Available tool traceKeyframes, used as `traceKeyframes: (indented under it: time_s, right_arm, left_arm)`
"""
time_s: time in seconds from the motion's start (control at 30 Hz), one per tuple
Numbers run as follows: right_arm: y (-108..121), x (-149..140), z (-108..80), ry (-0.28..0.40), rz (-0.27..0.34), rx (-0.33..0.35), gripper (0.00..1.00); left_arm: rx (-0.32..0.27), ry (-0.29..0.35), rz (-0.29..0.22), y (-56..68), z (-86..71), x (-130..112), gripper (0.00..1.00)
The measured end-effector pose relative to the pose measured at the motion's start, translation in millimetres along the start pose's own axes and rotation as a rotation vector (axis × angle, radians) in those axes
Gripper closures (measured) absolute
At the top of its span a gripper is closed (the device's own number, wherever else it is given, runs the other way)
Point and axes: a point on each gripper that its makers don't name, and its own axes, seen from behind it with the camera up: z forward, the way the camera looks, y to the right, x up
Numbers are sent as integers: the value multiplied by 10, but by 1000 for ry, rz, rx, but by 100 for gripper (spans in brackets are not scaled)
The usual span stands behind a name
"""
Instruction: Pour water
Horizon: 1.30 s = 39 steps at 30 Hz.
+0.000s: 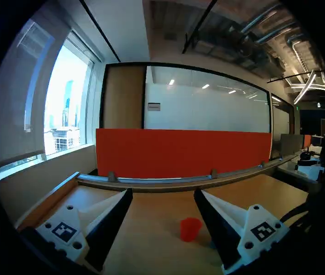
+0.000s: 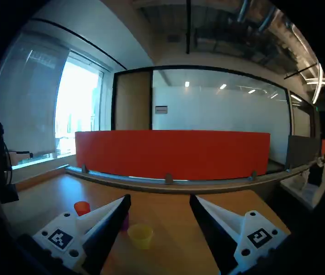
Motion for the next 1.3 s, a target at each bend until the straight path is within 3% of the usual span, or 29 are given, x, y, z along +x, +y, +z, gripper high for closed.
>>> traceKeyframes:
  time_s: [0.37,0.67,0.97,1.3]
  right_arm:
    - [2,164,72,8,22,25,1]
    - [-110,267,131,16,-35,77,1]
    - [-469,299,185,2,-68,246,1]
    - [-747,363,213,9,-61,393,1]
  left_arm:
    - [-14,10,25,21,26,164,0]
    - [-46,15,32,54,55,206,0]
    - [-169,-6,1,258,96,180,0]
    - [-271,-37,8,446,149,99,0]
